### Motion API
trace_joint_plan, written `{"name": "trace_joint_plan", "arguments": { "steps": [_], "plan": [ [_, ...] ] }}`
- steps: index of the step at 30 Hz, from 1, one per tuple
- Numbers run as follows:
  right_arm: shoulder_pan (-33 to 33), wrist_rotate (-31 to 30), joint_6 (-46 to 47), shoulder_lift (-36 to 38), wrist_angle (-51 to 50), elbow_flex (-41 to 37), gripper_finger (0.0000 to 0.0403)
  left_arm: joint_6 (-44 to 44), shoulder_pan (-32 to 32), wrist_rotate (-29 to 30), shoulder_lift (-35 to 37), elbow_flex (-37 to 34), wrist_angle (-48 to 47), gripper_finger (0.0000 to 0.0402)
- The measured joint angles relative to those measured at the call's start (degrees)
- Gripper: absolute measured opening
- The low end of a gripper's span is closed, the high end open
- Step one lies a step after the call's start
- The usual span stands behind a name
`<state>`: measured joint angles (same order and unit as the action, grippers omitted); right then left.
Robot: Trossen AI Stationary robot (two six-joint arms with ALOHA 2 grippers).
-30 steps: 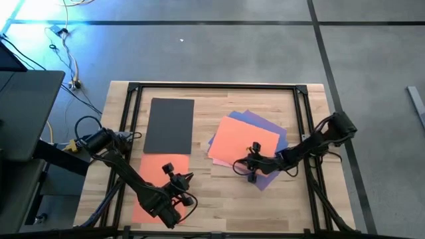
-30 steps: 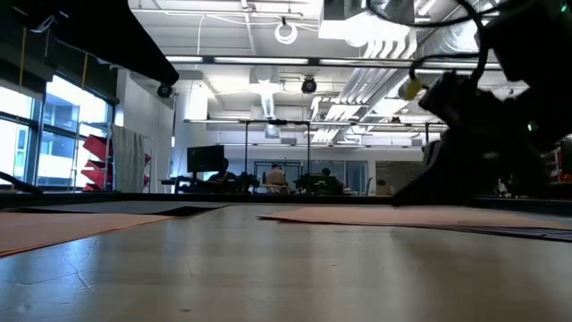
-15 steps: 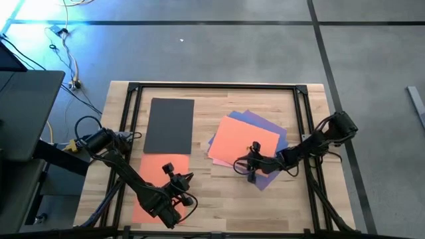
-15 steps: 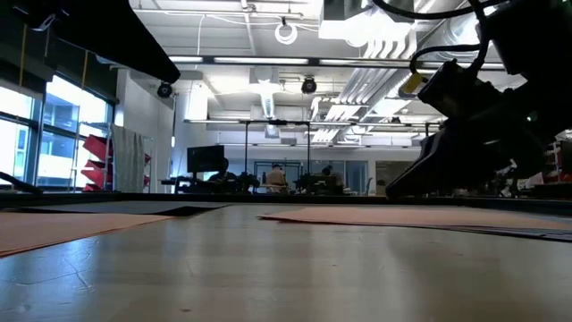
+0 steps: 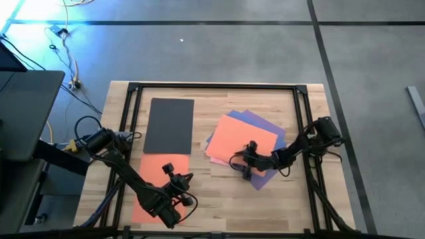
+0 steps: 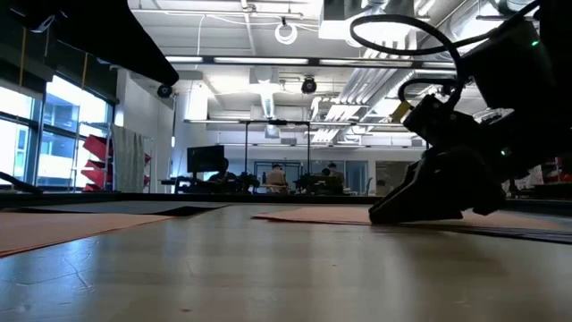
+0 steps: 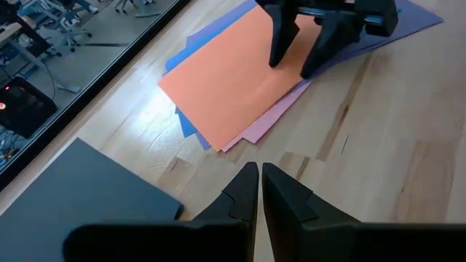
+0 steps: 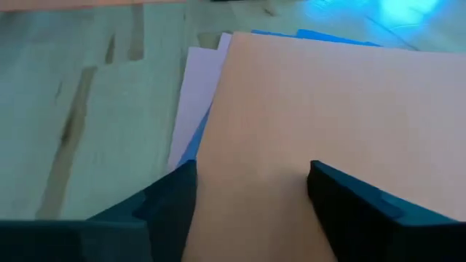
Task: Organize paper
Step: Stack the right orange paper on top of the left orange paper
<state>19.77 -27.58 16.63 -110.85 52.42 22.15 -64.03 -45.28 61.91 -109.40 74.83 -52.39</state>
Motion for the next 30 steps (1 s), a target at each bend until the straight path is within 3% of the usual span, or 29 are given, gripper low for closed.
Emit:
{"name": "trace_joint_plan", "arguments": {
  "steps": [6,11,17,23,30],
  "plan": [
    [0.02,1.16,-1.71,0.15,0.22,-0.04,0.0082,0.15,0.0,-0.18,-0.04,0.0,-0.03,0.0],
    [0.34,1.23,-2.95,2.19,-0.95,-0.16,0.0011,0.3,-0.02,-0.07,-0.04,0.0,-0.05,0.0],
    [2.99,0.07,-6.44,9.39,-4.12,-0.36,0.0001,5.28,-0.27,0.33,-0.07,0.0,-0.03,0.0],
    [6.97,0.68,-12.97,14.01,-4.59,0.03,0.0,20.68,-1.52,0.4,-0.07,0.0,0.54,0.0004],
    [8.56,9.61,-14.13,14.71,-4.93,1.97,0.0,43.8,-2.95,2.81,-0.11,-0.02,7.18,0.0074]
  ]
}}
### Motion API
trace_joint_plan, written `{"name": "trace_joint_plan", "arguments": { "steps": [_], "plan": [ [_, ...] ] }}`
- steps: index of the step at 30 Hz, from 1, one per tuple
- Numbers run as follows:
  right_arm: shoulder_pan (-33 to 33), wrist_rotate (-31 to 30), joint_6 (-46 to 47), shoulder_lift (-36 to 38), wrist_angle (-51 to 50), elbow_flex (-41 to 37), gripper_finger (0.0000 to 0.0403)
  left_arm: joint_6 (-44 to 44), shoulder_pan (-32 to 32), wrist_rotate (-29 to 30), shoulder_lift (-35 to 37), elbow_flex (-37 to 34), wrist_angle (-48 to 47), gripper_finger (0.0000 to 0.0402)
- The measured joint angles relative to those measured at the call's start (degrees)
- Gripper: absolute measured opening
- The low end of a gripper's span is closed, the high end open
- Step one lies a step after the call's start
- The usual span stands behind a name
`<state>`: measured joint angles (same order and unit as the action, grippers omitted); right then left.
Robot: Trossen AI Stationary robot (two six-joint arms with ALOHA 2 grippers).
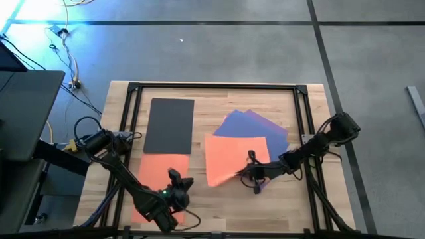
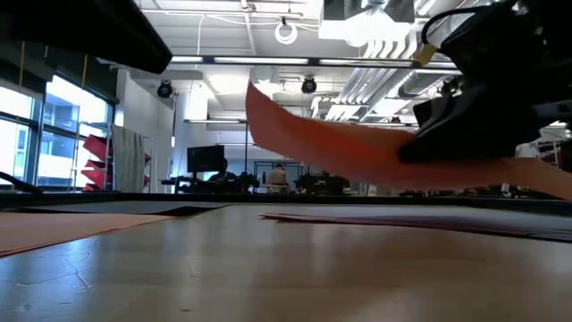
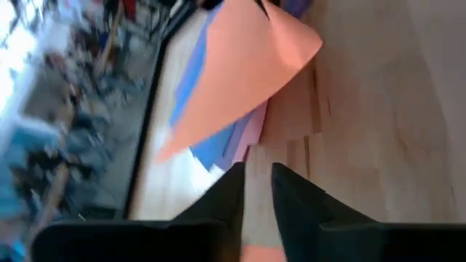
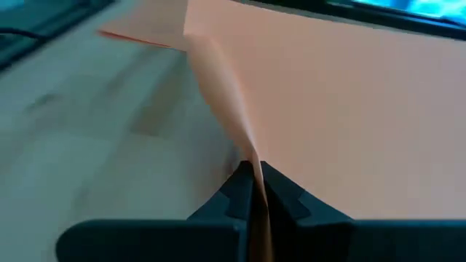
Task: Organize paper
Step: Stack the right orange paper on top of the left orange paper
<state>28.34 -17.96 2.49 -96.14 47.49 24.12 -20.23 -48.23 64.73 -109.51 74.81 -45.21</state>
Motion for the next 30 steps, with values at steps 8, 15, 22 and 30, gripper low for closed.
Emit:
{"name": "trace_joint_plan", "arguments": {
  "steps": [8,15,22,30],
  "plan": [
    [0.0,5.98,-1.33,0.04,-2.61,4.55,0.0,20.41,2.14,-4.24,0.0,0.0,7.53,0.0194],
    [0.0,6.5,-5.34,0.04,-12.43,11.45,0.0,24.87,5.34,-7.76,-0.03,0.0,12.86,0.0223],
    [0.43,6.63,-6.54,0.07,-16.04,14.88,0.0,25.09,7.33,-9.13,-2.1,0.01,16.17,0.0219],
    [0.99,6.59,-12.92,0.07,-16.04,15.3,0.0,19.68,7.73,-7.53,-3.8,-0.02,16.84,0.0069]
  ]
}}
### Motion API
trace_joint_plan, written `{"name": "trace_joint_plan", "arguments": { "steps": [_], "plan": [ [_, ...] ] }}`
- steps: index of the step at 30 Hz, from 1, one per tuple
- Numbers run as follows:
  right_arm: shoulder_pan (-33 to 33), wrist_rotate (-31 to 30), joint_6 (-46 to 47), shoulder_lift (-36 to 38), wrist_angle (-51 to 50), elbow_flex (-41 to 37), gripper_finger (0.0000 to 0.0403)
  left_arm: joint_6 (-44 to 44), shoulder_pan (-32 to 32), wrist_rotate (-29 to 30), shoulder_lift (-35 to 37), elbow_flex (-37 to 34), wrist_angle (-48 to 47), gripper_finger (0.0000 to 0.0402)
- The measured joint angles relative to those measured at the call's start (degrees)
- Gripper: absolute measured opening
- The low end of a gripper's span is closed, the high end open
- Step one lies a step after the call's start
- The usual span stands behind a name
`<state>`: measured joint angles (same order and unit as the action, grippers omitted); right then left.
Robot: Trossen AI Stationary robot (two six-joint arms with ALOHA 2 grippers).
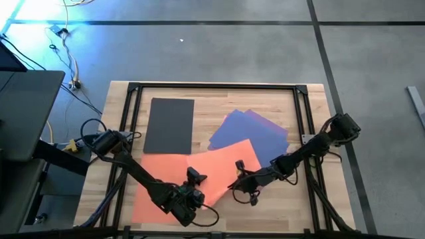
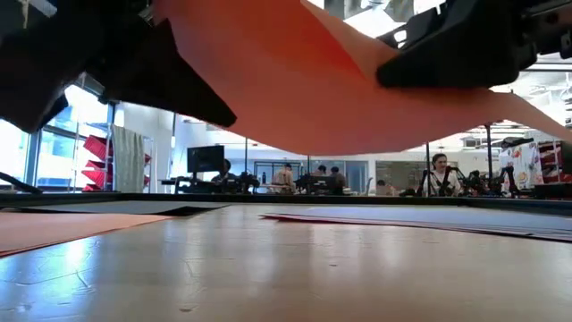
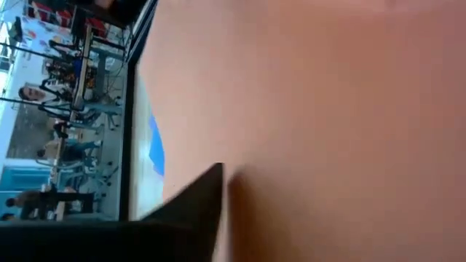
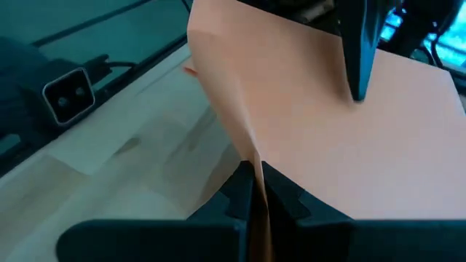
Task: Organize paper
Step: Stack the right orange paper on top of the left orange paper
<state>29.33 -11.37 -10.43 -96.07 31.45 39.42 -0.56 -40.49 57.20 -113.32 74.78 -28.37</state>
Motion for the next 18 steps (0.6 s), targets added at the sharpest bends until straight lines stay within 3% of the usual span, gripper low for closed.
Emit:
{"name": "trace_joint_plan", "arguments": {
  "steps": [1,3,12,18],
  "plan": [
    [-0.17,-0.32,-0.74,-0.05,0.03,0.0,0.0,-0.44,-0.18,-0.38,0.0,0.0,0.01,0.0037],
    [-0.66,-1.03,-1.77,-0.2,0.04,0.0,0.0,-1.81,-0.64,-0.96,0.0,0.0,-0.07,0.0013],
    [-3.38,-2.12,-3.58,-0.38,0.92,0.39,0.0009,-9.88,-4.83,0.71,0.0,0.04,-2.32,0.0],
    [-4.1,-2.15,-8.32,-4.47,0.95,5.08,0.0069,-18.61,-7.29,1.18,0.0,0.07,-6.25,0.0]
  ]
}}
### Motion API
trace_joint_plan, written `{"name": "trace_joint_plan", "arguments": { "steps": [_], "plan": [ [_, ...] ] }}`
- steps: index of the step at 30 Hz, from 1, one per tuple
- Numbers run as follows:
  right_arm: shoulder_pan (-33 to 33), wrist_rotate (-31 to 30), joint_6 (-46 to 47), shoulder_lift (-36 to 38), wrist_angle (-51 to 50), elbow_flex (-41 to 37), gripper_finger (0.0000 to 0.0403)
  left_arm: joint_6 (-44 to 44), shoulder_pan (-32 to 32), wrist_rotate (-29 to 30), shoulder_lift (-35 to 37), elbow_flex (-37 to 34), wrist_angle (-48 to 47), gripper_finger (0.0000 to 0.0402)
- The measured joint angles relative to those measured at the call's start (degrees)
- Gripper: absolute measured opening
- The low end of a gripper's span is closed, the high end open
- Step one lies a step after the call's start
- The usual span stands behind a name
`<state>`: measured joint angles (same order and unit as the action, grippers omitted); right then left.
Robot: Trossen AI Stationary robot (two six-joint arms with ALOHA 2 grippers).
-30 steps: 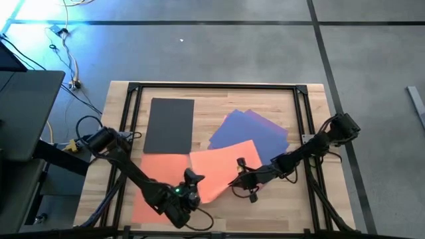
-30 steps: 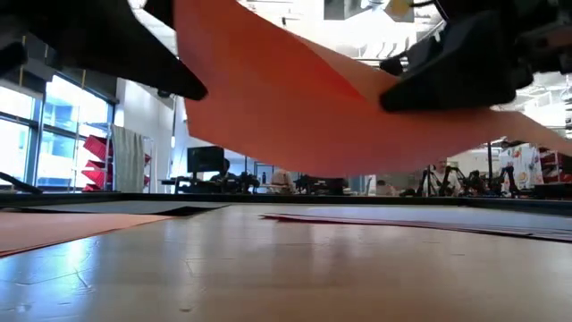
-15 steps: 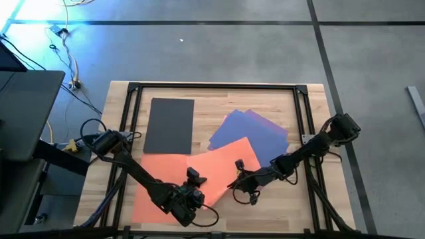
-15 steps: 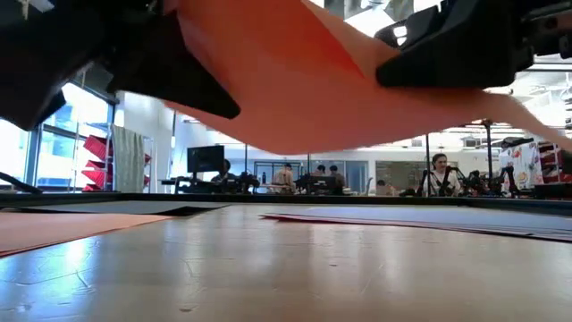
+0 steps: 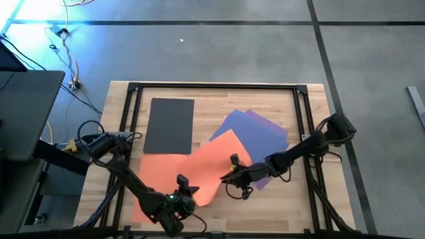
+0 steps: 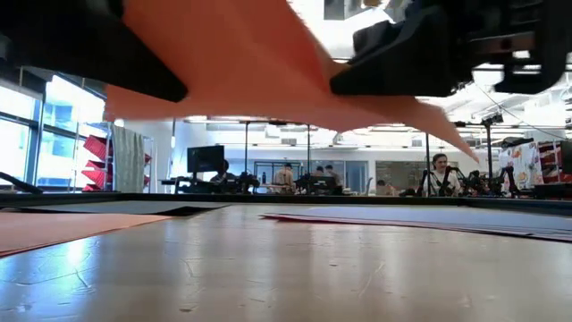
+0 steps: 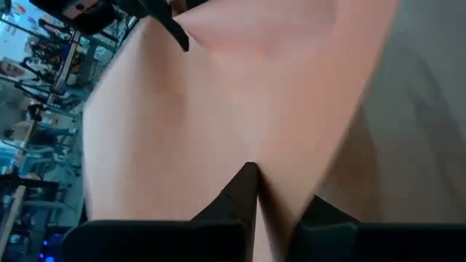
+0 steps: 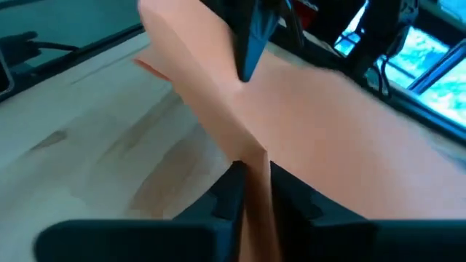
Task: Organize paper
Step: Stack the right orange paper on top of the left orange paper
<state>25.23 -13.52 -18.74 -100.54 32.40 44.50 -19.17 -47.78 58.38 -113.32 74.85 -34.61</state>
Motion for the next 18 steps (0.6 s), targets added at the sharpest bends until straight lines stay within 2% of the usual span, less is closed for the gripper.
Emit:
{"name": "trace_joint_plan", "arguments": {
  "steps": [6,10,14,18],
  "plan": [
    [-0.15,0.0,-3.37,-5.28,-0.79,6.11,0.0143,-9.78,-1.8,0.41,0.0,0.33,-7.27,0.0],
    [0.0,-0.01,-3.37,-6.31,-6.08,9.24,0.0184,-18.05,-2.88,0.4,0.02,1.77,-14.86,0.0],
    [0.71,-0.04,-3.37,-6.33,-10.34,11.51,0.021,-21.25,-3.4,-0.2,0.02,3.72,-18.92,0.0],
    [1.95,-0.03,-3.38,-6.33,-12.05,12.58,0.0218,-21.25,-3.34,-2.96,0.02,7.15,-21.24,0.0]
  ]
}}
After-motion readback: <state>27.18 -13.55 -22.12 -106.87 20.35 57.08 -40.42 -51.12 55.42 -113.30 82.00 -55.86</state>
